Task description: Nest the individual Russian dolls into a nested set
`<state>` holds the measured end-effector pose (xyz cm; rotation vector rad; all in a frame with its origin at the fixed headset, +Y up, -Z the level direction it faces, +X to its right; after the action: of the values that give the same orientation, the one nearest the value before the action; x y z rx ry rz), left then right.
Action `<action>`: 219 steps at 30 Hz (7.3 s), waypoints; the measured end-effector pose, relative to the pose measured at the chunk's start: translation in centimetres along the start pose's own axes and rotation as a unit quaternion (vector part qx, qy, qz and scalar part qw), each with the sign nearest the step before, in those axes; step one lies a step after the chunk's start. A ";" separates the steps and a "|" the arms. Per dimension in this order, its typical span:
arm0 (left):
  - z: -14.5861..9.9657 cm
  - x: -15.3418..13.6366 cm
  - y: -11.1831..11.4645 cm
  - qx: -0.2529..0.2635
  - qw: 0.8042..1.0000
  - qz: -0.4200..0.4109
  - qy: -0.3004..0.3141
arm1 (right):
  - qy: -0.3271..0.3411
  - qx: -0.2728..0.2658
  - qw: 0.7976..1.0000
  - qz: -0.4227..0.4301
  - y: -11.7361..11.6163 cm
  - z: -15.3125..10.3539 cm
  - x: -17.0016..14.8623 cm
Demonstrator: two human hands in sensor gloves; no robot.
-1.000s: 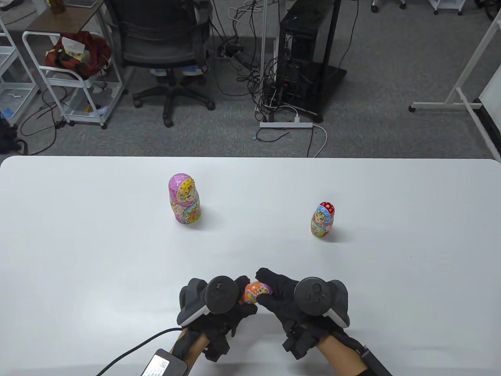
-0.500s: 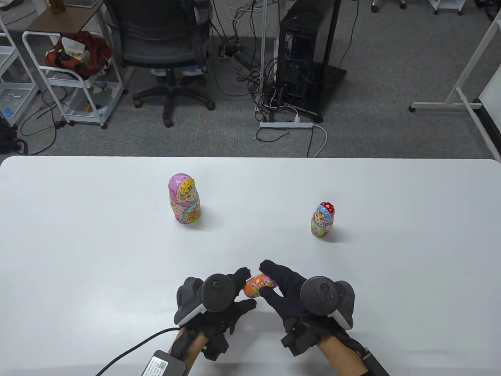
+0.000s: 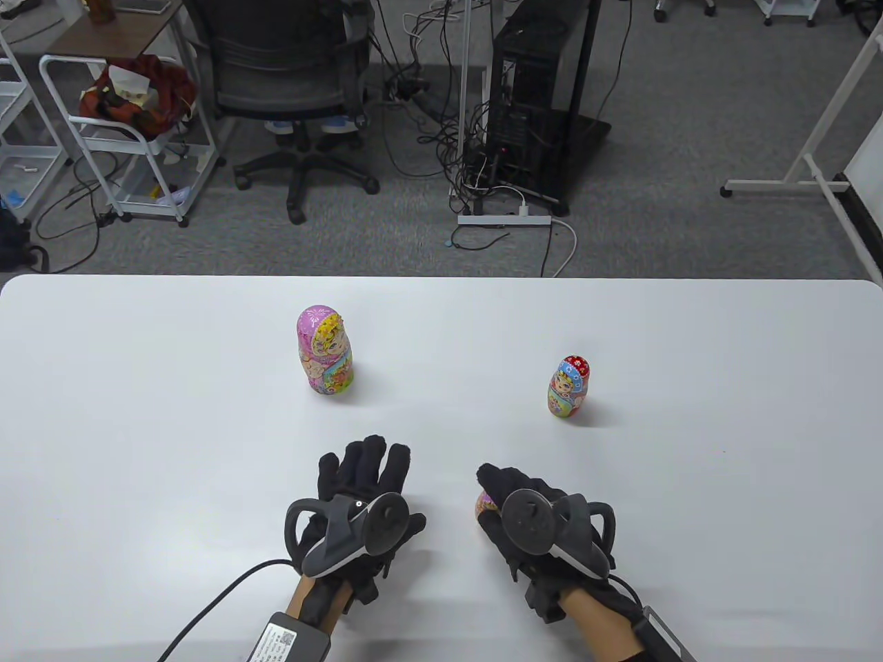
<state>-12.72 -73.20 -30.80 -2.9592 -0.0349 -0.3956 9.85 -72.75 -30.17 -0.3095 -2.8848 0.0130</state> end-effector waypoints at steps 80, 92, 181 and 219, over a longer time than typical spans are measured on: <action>-1.0 1.9 -3.2 0.065 0.991 -0.112 0.031 | 0.108 -0.024 0.949 0.295 4.4 0.2 1.1; -0.6 1.7 -3.0 0.040 0.989 -0.140 0.026 | 0.108 -0.033 0.954 0.279 4.1 0.0 1.9; -0.3 0.6 -1.5 -0.013 0.995 -0.094 -0.013 | 0.107 0.013 0.931 0.347 2.8 0.9 0.0; -0.3 0.3 -1.5 -0.020 0.991 -0.130 -0.017 | -0.211 0.168 0.958 0.102 -1.4 2.1 -9.6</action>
<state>-12.52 -71.79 -30.24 -3.0067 -0.4247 -0.3817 18.16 -76.08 -34.45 -0.5984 -3.1679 0.6759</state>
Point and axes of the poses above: the tracker on the back of each hand, its own x axis roughly to the thumb side, its own z axis roughly from the wrist to the fingertips, y = z × x, the point moved 2 cm from there along z, roughly from the wrist to the fingertips, and after that the axes turned 5 degrees about x, right-handed, at the moved point
